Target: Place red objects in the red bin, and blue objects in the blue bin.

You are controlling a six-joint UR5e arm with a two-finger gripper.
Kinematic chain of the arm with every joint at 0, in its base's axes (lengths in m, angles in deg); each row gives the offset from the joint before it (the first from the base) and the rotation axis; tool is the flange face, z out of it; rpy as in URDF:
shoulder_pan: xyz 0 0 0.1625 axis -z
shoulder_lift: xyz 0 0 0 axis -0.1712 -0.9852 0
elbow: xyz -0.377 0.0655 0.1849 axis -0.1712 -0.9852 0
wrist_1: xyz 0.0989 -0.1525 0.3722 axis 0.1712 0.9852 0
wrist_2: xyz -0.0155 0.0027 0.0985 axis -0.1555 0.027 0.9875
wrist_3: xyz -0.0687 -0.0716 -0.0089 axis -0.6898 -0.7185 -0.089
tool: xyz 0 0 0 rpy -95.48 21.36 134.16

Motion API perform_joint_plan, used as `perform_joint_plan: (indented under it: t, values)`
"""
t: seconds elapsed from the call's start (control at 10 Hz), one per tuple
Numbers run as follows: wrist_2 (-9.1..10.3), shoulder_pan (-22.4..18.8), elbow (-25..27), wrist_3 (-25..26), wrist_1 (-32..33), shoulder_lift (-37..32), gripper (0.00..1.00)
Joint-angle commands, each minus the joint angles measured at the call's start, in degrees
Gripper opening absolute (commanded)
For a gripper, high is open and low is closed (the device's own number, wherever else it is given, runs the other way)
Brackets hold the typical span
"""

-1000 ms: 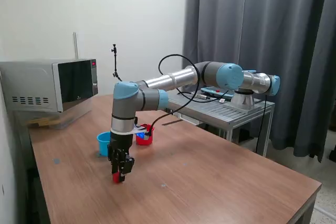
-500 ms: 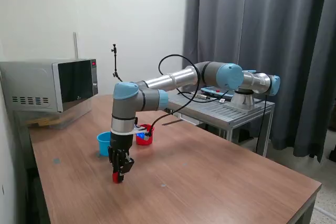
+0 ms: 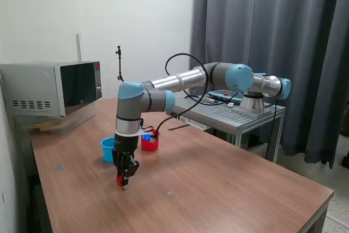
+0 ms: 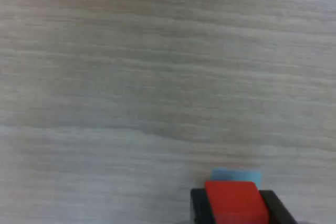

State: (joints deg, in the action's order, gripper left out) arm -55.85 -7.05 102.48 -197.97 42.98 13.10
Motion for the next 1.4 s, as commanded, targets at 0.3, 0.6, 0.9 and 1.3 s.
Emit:
perform_joint_plan:
  t: [0.3,0.6,0.9,1.3]
  values:
    - [-0.1,-0.6,0.83,0.17,-5.06,-5.4,0.0]
    - [-0.1,-0.78,2.23,0.26,-7.61,-8.3,0.0]
    - [-0.28,-1.13,4.77,1.57,-10.26,-10.76,0.0]
    - [-0.45,-0.25,11.7,2.8,-10.44,-16.64,0.0]
